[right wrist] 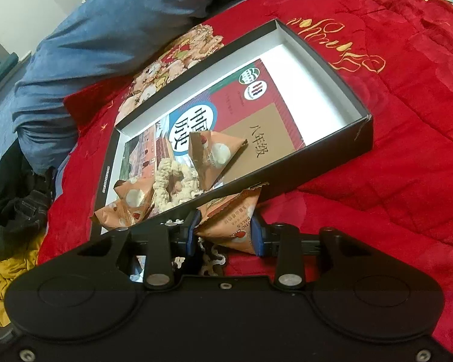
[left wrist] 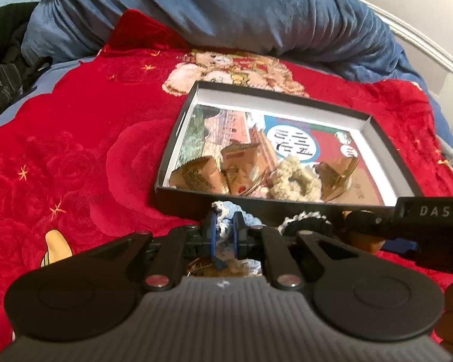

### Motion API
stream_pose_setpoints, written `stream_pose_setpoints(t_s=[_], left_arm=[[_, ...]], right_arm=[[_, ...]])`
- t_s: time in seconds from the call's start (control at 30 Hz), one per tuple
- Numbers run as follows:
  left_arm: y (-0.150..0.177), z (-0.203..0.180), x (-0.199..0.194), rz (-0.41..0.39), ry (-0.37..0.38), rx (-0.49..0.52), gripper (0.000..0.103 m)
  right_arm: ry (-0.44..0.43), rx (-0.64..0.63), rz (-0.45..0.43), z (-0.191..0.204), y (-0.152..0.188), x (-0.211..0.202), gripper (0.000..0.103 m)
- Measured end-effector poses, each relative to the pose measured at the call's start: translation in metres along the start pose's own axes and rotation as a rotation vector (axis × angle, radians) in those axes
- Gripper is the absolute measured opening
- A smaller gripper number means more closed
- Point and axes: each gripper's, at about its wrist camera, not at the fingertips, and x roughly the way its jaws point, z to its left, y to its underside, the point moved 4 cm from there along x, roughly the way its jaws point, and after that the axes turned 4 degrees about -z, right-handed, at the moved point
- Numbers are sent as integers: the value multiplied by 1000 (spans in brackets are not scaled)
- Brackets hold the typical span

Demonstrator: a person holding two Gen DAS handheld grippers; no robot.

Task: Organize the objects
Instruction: 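Grasp the blue knitted tie with the left gripper while the right grasps a brown packet, then carry the blue tie and brown packet over the lid and lower them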

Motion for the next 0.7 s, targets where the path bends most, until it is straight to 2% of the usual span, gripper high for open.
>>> stream_pose_setpoints(t_s=[0.3, 0.7], left_arm=[[-5, -10, -12, -51, 29, 33, 13], [-12, -23, -25, -95, 52, 76, 13]], right_arm=[[-74, 18, -53, 5, -7, -12, 33], [-77, 12, -79, 7, -13, -24, 33]])
